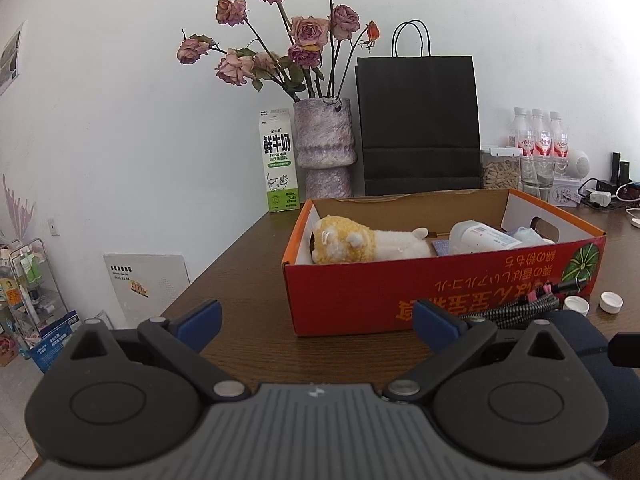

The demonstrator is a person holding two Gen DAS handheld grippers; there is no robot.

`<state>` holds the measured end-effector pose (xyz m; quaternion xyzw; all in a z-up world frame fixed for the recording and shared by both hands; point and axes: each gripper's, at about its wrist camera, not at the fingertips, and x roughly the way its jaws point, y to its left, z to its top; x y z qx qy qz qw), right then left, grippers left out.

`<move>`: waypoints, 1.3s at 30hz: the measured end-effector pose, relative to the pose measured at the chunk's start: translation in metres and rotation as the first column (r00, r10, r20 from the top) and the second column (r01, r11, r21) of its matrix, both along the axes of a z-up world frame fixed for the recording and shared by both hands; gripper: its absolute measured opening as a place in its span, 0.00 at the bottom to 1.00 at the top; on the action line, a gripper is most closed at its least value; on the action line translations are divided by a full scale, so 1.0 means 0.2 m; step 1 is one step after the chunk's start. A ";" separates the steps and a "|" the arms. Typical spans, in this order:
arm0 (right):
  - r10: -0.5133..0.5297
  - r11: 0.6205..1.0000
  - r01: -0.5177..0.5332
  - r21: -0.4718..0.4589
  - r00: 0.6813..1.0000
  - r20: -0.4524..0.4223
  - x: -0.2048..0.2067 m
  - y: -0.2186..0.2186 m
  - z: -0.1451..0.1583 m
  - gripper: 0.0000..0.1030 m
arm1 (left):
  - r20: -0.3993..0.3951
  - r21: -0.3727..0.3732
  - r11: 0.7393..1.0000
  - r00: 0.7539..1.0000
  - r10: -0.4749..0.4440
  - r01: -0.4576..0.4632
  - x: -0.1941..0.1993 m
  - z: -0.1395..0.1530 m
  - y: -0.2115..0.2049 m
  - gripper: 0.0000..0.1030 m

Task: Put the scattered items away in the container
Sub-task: 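Move both tools back out of the box toward the dark blue case, then grasp the dark blue case with the right tool while the left grasps the black cable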

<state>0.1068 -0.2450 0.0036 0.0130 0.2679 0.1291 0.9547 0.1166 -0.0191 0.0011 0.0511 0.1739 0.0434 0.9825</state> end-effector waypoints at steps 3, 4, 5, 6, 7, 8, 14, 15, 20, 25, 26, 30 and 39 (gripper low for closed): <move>0.019 1.000 -0.020 -0.022 0.999 -0.050 0.03 0.12 0.00 1.00 | -0.008 0.026 1.000 1.000 0.007 -0.007 -0.05 0.00 0.02 1.00; 0.013 0.999 -0.016 -0.040 0.997 -0.071 0.05 0.15 -0.01 0.99 | -0.011 0.031 0.999 1.000 0.010 -0.010 -0.06 0.00 0.02 1.00; 0.001 0.998 -0.006 -0.057 0.996 -0.090 0.07 0.18 -0.01 0.98 | -0.014 0.033 0.999 1.000 0.012 -0.011 -0.08 0.00 0.04 1.00; -0.009 0.998 0.002 -0.066 0.994 -0.105 0.08 0.20 -0.02 0.98 | -0.018 0.032 0.999 1.000 0.012 -0.011 -0.09 0.00 0.05 1.00; -0.016 0.998 0.008 -0.069 0.992 -0.123 0.10 0.22 -0.03 0.98 | -0.023 0.031 0.999 1.000 0.011 -0.010 -0.10 0.00 0.06 1.00; -0.026 0.997 0.016 -0.074 0.990 -0.140 0.11 0.23 -0.03 0.98 | -0.029 0.031 0.999 1.000 0.011 -0.010 -0.11 0.00 0.07 1.00; -0.006 1.000 0.001 -0.023 0.968 -0.249 0.16 0.22 -0.07 0.74 | -0.105 0.014 1.000 0.995 -0.002 0.004 -0.14 -0.01 0.13 1.00; -0.010 0.999 0.001 -0.037 0.969 -0.246 0.16 0.23 -0.06 0.72 | -0.115 0.013 1.000 0.993 -0.007 0.009 -0.14 -0.01 0.14 1.00; -0.022 0.999 0.012 -0.047 0.975 -0.220 0.14 0.21 0.00 0.59 | -0.137 0.027 0.999 0.990 -0.023 0.027 -0.16 0.00 0.14 1.00; -0.024 1.000 0.022 -0.015 0.979 -0.202 0.11 0.14 0.05 0.51 | -0.154 0.017 0.998 0.986 -0.063 0.066 -0.16 0.03 0.12 1.00; -0.022 1.000 0.022 -0.006 0.979 -0.201 0.11 0.13 0.05 0.49 | -0.163 0.013 0.997 0.984 -0.071 0.074 -0.15 0.03 0.11 1.00; -0.020 0.998 0.029 0.049 0.983 -0.182 0.08 0.05 0.06 0.38 | -0.205 -0.007 0.993 0.972 -0.114 0.115 -0.12 0.04 0.07 1.00; -0.018 0.998 0.029 0.058 0.984 -0.175 0.06 -0.09 0.04 0.39 | -0.278 -0.007 0.975 0.936 -0.214 0.221 -0.08 0.00 -0.10 1.00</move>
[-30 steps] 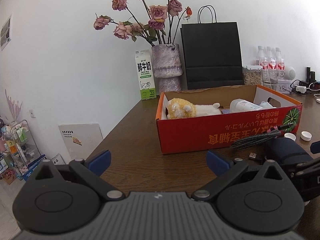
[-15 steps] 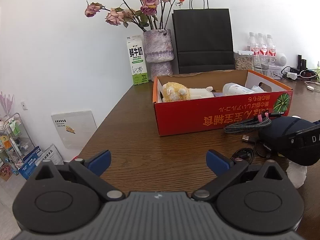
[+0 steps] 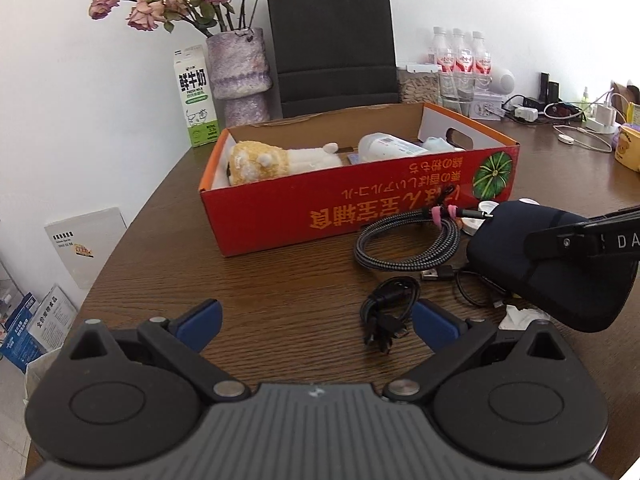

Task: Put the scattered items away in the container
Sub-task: 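Grasp the dark blue case with the right tool while the left grasps the black cable, then carry the blue case and black cable into the box and open both tools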

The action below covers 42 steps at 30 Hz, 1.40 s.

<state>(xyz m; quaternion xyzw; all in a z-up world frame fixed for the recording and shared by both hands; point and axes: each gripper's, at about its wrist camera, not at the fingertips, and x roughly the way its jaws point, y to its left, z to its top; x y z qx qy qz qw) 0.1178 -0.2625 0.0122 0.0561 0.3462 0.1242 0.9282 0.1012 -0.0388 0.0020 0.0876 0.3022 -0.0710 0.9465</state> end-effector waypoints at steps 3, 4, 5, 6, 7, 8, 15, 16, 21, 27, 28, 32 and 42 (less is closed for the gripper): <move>-0.015 0.998 0.016 -0.053 1.000 0.017 0.00 0.00 0.00 0.59 | -0.016 0.003 1.000 1.000 -0.014 0.014 0.02 -0.02 -0.04 1.00; -0.006 0.999 0.007 -0.053 1.000 0.022 0.00 0.00 0.01 0.59 | -0.021 0.005 1.000 1.000 -0.016 0.016 0.03 -0.02 -0.05 1.00; 0.010 0.999 -0.009 -0.049 1.000 0.020 0.00 0.01 0.01 0.60 | -0.028 0.007 1.000 0.999 -0.016 0.017 0.05 -0.03 -0.06 1.00; 0.026 0.998 -0.025 -0.053 1.000 0.012 0.00 0.01 0.01 0.61 | -0.037 0.007 1.000 0.999 -0.018 0.019 0.06 -0.03 -0.06 1.00; 0.034 0.997 -0.034 -0.069 0.999 0.000 0.01 0.03 0.00 0.62 | -0.049 0.004 1.000 0.999 -0.020 0.020 0.08 -0.04 -0.07 1.00; 0.035 0.995 -0.035 -0.088 0.999 -0.010 0.02 0.04 -0.01 0.66 | -0.061 0.001 1.000 0.998 -0.021 0.021 0.09 -0.05 -0.08 1.00; 0.038 0.991 -0.050 -0.123 0.995 -0.092 0.06 0.05 -0.11 0.73 | -0.128 -0.017 1.000 0.991 -0.027 0.025 0.18 -0.10 -0.09 0.81; 0.038 0.992 -0.049 -0.113 0.995 -0.095 0.06 0.04 -0.12 0.72 | -0.133 -0.053 0.998 0.990 -0.038 0.031 0.18 -0.10 -0.07 0.69; 0.043 0.997 -0.047 -0.067 0.998 -0.051 0.03 0.01 -0.11 0.58 | -0.143 -0.088 0.995 0.988 -0.059 0.047 0.16 -0.08 -0.05 0.33; 0.039 0.997 -0.040 -0.061 0.999 -0.021 -0.02 -0.01 -0.08 0.57 | -0.123 -0.104 0.995 0.992 -0.021 0.008 0.13 -0.06 0.00 0.32; 0.035 0.997 -0.035 -0.062 0.999 -0.010 -0.03 -0.01 -0.07 0.57 | -0.118 -0.106 0.994 0.993 -0.015 0.002 0.12 -0.05 0.01 0.32; 0.019 0.998 -0.016 -0.062 0.999 0.048 -0.07 -0.03 0.00 0.57 | -0.087 -0.124 0.992 0.996 0.010 -0.021 0.08 -0.01 0.07 0.32; -0.006 0.999 0.013 -0.033 0.976 0.216 0.01 -0.04 0.22 0.57 | 0.066 -0.161 0.986 0.996 0.058 -0.047 0.12 0.21 0.08 0.32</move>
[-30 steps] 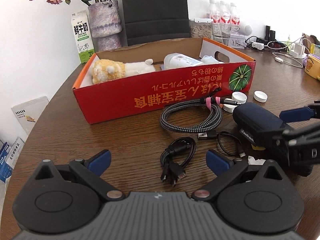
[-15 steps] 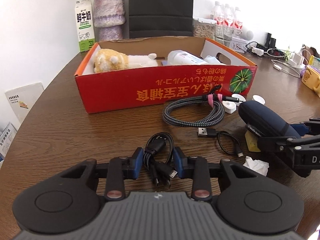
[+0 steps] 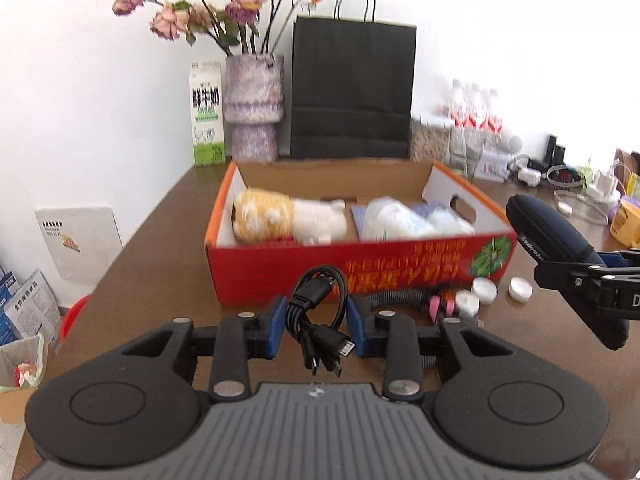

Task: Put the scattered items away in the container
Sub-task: 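Carry the blue case and black cable into the box and open both tools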

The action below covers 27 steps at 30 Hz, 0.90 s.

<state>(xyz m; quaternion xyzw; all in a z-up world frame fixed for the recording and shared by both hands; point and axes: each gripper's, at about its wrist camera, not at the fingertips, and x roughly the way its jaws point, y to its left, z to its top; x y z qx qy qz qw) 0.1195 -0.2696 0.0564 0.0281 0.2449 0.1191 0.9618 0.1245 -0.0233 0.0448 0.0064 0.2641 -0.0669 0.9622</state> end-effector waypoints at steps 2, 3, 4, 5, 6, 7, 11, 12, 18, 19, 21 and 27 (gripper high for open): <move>-0.004 1.000 0.004 0.008 0.999 0.047 0.06 0.02 0.05 0.57 | 0.036 -0.011 1.000 0.999 0.008 -0.008 0.03 0.04 -0.02 0.32; -0.008 1.000 0.007 0.013 0.997 0.071 0.10 0.03 0.08 0.57 | 0.057 -0.019 1.000 0.998 0.014 -0.013 0.06 0.07 -0.03 0.32; -0.014 1.000 0.012 0.015 0.995 0.094 0.13 0.05 0.10 0.57 | 0.076 -0.027 0.999 0.997 0.020 -0.018 0.09 0.09 -0.05 0.32; -0.019 1.000 0.017 0.017 0.993 0.116 0.17 0.06 0.11 0.57 | 0.091 -0.035 0.999 0.996 0.026 -0.022 0.11 0.11 -0.07 0.32; -0.027 0.999 0.024 0.022 0.990 0.139 0.22 0.08 0.14 0.57 | 0.109 -0.044 0.999 0.993 0.033 -0.028 0.14 0.13 -0.09 0.32; -0.035 0.999 0.031 0.030 0.987 0.156 0.26 0.09 0.15 0.57 | 0.127 -0.051 0.998 0.991 0.042 -0.035 0.17 0.15 -0.11 0.32; -0.077 0.996 0.067 0.057 0.976 0.203 0.44 0.13 0.19 0.57 | 0.189 -0.081 0.993 0.977 0.096 -0.082 0.31 0.21 -0.15 0.32; -0.088 0.995 0.077 0.062 0.974 0.210 0.49 0.13 0.19 0.57 | 0.195 -0.088 0.992 0.975 0.109 -0.093 0.35 0.22 -0.16 0.32; -0.129 0.991 0.116 0.073 0.970 0.205 0.75 0.17 0.04 0.57 | 0.238 -0.103 0.981 0.954 0.183 -0.163 0.63 0.14 -0.24 0.32; -0.117 0.993 0.109 0.049 0.973 0.198 0.77 0.17 0.01 0.57 | 0.241 -0.099 0.981 0.952 0.188 -0.169 0.67 0.12 -0.25 0.32; -0.108 0.994 0.107 0.018 0.976 0.191 0.79 0.17 -0.06 0.57 | 0.234 -0.122 0.978 0.952 0.197 -0.172 0.73 0.05 -0.24 0.32; -0.133 0.991 0.134 0.003 0.981 0.140 0.85 0.17 -0.13 0.57 | 0.163 -0.090 0.975 0.963 0.216 -0.203 0.80 -0.06 -0.20 0.32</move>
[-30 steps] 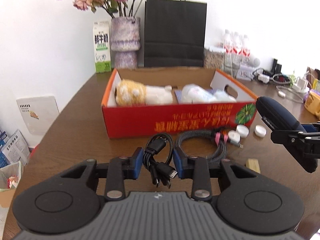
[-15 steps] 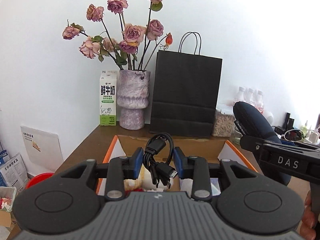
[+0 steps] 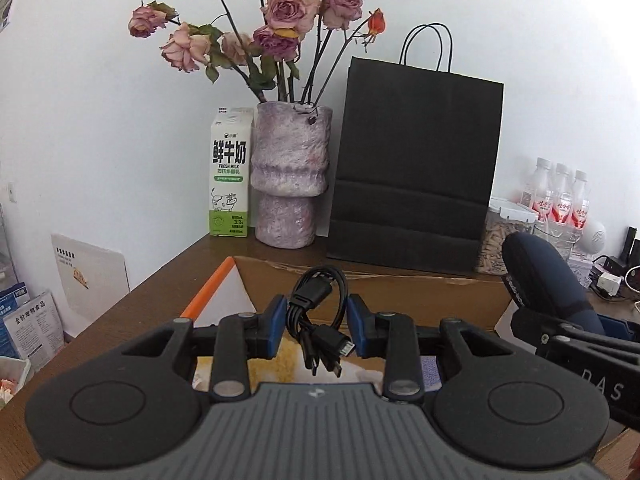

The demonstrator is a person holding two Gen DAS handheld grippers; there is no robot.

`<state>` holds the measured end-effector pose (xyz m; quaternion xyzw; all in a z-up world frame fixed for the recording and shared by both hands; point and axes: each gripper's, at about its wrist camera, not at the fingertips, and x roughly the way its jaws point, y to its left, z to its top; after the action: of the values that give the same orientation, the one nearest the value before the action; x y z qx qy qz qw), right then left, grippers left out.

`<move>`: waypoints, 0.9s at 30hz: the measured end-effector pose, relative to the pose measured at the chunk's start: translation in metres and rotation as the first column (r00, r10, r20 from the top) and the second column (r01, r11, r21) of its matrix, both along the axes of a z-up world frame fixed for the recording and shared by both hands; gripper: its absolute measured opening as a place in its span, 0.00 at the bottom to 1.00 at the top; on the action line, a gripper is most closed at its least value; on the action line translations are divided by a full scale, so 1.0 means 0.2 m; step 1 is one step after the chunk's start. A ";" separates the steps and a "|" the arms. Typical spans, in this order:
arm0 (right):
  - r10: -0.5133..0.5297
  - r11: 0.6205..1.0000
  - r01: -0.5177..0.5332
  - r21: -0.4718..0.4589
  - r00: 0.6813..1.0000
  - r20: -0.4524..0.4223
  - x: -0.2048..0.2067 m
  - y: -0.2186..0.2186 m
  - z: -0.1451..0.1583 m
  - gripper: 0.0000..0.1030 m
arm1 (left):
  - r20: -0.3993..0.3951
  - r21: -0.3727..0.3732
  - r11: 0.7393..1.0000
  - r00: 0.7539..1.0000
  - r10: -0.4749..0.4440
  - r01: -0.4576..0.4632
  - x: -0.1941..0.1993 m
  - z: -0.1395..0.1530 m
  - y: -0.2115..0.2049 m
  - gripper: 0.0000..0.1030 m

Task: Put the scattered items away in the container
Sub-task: 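Carry the blue case and black cable into the box and open both tools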

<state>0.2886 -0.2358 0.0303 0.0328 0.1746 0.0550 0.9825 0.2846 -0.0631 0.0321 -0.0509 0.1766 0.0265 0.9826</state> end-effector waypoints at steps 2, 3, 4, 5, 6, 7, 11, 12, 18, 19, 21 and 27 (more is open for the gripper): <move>0.000 1.000 0.000 -0.004 1.000 0.001 0.00 0.00 0.00 0.57 | 0.005 -0.017 1.000 1.000 0.004 -0.004 -0.01 0.00 0.02 0.32; 0.002 1.000 -0.002 -0.006 1.000 0.004 -0.01 0.01 0.00 0.57 | 0.009 -0.009 1.000 1.000 0.006 -0.006 -0.02 0.01 0.01 0.32; 0.006 1.000 -0.006 -0.010 1.000 0.006 -0.02 0.01 0.00 0.57 | 0.015 0.001 1.000 1.000 0.009 -0.009 -0.02 0.00 0.01 0.32; 0.011 1.000 -0.011 -0.012 1.000 0.005 -0.02 0.02 0.00 0.57 | 0.018 0.013 1.000 1.000 0.012 -0.012 -0.03 0.00 0.00 0.32; 0.020 1.000 -0.020 -0.012 1.000 -0.003 -0.02 0.02 0.00 0.58 | 0.017 0.032 0.999 1.000 0.013 -0.014 -0.02 -0.01 -0.01 0.33; 0.030 0.999 -0.030 -0.010 0.999 -0.017 -0.01 0.02 -0.01 0.60 | 0.015 0.048 0.999 1.000 0.010 -0.011 -0.02 -0.02 -0.02 0.33; 0.007 1.000 -0.007 -0.015 1.000 -0.005 -0.05 0.02 -0.01 0.87 | 0.041 0.116 0.991 0.998 0.056 -0.061 -0.07 -0.05 -0.06 0.97; 0.001 1.000 -0.001 -0.009 1.000 0.006 -0.07 0.01 -0.01 0.92 | 0.071 0.125 0.986 0.993 0.099 -0.107 -0.08 -0.05 -0.06 1.00; 0.022 0.999 -0.023 0.025 0.999 0.032 -0.13 -0.01 0.03 1.00 | 0.111 0.090 0.992 0.991 0.074 -0.084 -0.14 -0.05 -0.04 1.00; 0.023 0.999 -0.024 0.025 0.999 0.034 -0.13 -0.01 0.03 1.00 | 0.116 0.090 0.992 0.990 0.075 -0.085 -0.14 -0.05 -0.04 1.00; 0.026 0.999 -0.027 0.027 0.999 0.033 -0.14 -0.01 0.03 1.00 | 0.118 0.086 0.992 0.990 0.079 -0.090 -0.15 -0.04 -0.03 1.00; 0.021 1.000 -0.022 0.020 0.999 0.032 -0.15 0.00 0.03 1.00 | 0.123 0.081 0.993 0.989 0.080 -0.090 -0.16 -0.04 -0.03 1.00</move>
<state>0.2594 -0.2354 0.0365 0.0402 0.1588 0.0680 0.9841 0.2530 -0.0683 0.0245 -0.0173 0.1137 0.0731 0.9907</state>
